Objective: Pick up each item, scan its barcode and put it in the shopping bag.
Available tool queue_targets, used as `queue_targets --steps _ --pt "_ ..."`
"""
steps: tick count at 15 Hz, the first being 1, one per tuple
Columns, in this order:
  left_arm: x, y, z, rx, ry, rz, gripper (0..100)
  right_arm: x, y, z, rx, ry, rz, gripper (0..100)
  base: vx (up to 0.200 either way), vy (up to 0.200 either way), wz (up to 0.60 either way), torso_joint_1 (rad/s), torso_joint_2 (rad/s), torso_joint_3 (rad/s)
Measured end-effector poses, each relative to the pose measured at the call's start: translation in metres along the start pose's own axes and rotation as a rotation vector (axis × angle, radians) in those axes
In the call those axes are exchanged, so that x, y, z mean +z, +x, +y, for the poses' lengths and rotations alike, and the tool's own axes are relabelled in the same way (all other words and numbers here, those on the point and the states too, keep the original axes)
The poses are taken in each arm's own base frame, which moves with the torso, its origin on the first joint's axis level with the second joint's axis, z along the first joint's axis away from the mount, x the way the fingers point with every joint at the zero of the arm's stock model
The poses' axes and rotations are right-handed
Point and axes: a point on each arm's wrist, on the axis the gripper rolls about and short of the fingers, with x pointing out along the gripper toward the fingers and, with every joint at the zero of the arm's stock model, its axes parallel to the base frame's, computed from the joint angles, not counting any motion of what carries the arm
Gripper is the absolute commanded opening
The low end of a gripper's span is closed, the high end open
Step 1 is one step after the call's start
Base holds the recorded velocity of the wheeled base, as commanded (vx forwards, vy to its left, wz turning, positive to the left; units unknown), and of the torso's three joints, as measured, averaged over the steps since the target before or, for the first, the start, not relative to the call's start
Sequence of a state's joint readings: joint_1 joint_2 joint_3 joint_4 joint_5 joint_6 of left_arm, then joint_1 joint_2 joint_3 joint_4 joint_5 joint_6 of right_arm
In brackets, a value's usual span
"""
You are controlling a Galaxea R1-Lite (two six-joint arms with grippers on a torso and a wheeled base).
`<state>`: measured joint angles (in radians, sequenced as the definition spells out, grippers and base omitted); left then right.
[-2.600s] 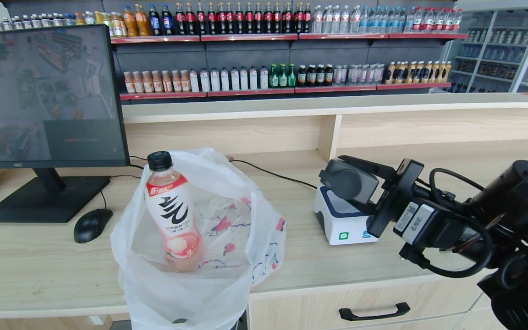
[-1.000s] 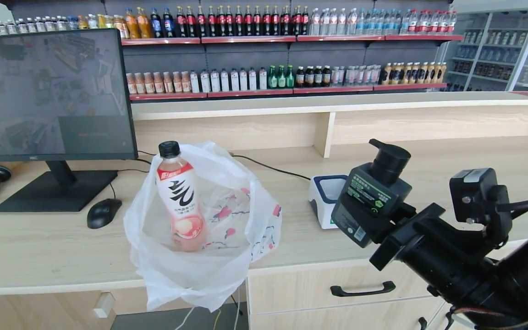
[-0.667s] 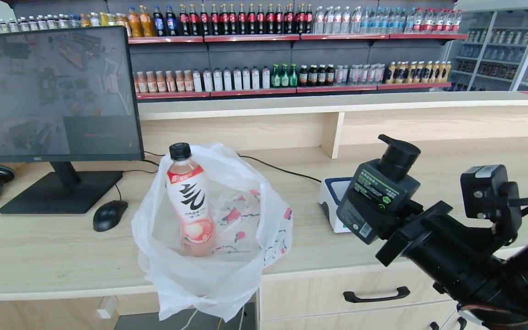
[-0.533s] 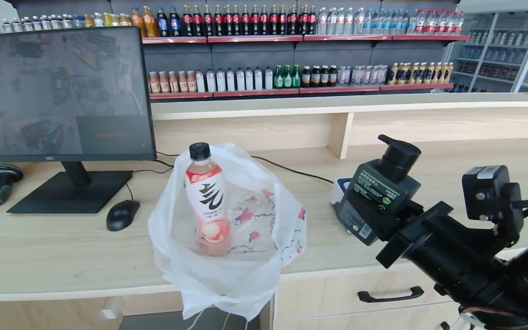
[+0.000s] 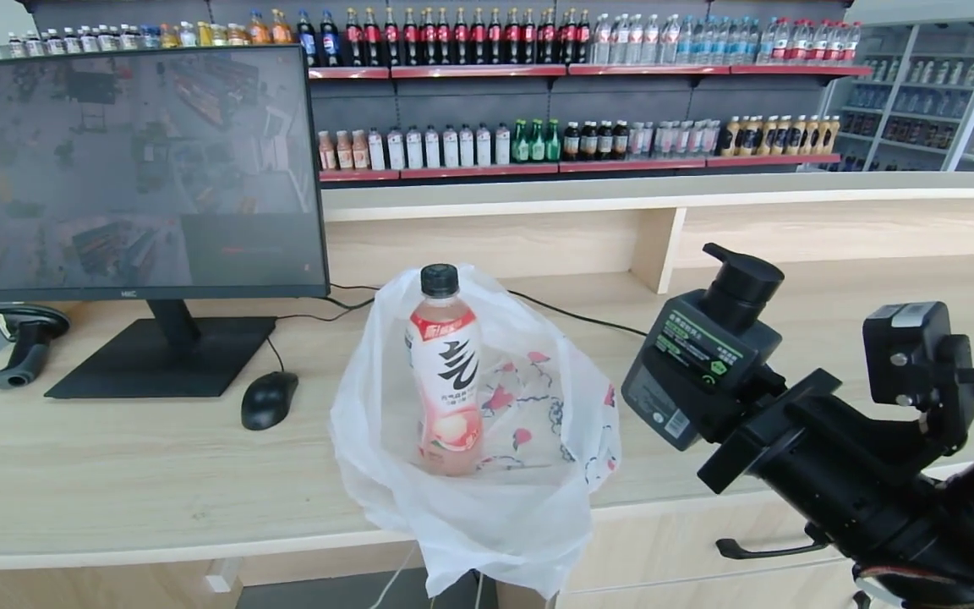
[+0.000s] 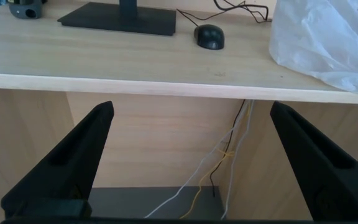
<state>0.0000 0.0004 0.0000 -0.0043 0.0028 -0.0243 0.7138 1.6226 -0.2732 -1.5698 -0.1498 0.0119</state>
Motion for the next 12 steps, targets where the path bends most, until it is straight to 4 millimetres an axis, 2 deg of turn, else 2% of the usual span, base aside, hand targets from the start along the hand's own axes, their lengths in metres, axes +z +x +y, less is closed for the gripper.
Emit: queue_targets --steps 5,12 --pt "0.0001 0.0 0.0 0.0 0.0 -0.001 100 0.0003 0.0001 -0.0009 -0.004 0.017 -0.004 0 0.0 0.0 0.6 0.001 0.0 0.001" --pt "0.0 0.0 0.0 0.0 0.0 0.0 100 -0.0028 -0.0006 -0.0067 -0.028 0.009 0.013 0 0.0 0.0 0.0 0.0 0.0 0.0"
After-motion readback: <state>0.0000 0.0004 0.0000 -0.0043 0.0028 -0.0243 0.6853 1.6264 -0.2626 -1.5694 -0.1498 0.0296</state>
